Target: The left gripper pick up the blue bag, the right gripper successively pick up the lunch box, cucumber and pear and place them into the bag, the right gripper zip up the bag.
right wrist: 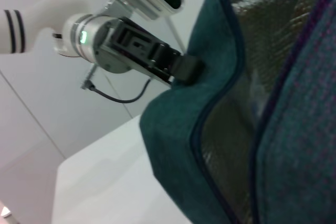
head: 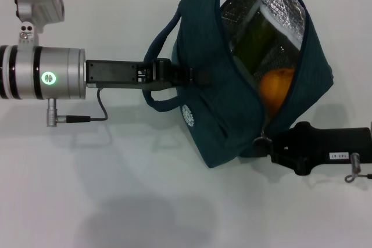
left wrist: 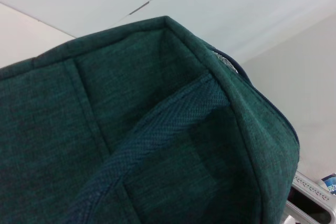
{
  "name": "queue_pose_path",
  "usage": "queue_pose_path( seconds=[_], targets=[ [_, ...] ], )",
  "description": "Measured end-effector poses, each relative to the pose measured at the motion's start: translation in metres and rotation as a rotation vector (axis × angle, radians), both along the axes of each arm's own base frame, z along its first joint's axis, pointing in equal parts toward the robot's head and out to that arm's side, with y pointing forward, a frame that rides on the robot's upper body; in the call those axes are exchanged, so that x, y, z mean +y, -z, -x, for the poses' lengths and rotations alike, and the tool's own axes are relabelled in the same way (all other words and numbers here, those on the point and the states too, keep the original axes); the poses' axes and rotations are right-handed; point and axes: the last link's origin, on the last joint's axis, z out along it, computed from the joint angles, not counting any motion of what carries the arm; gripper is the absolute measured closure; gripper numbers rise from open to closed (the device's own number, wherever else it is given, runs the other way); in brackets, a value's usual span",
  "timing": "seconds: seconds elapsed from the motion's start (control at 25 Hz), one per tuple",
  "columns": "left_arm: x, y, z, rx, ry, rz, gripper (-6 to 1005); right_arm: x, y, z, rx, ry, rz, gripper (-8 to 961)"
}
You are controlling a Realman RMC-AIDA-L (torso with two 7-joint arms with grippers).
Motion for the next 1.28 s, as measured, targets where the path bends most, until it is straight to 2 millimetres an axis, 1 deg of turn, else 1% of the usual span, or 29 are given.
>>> queue_pose_path(
  seconds=[0.2,0.36,0.6,0.84,1.12,1.28],
  targets=[
    [0.000,0.000,0.001,0.002,0.000,0.000,804,-0.010,-0.007,0.005,0.049,-0.039,0.061,950],
    [-0.001,0.000,0.002,0.005,0.000,0.001,800,-0.014,-0.015,0.003,0.075,-0.036,0.056,951],
    [-0.002,0.001,0.003,0.006,-0.003,0.001,796,-0.014,-0.024,-0.004,0.062,0.003,0.032,950],
    [-0.003,0.001,0.004,0.006,-0.007,0.001,791,-0.012,-0.033,-0.007,0.045,0.002,0.007,950],
    [-0.004,0.001,0.006,0.006,-0.011,0.002,785,-0.009,-0.039,-0.003,0.055,-0.016,-0.021,950],
    [-0.004,0.001,0.006,0.006,-0.012,0.002,782,-0.009,-0.047,0.001,0.099,-0.049,-0.069,951]
  ],
)
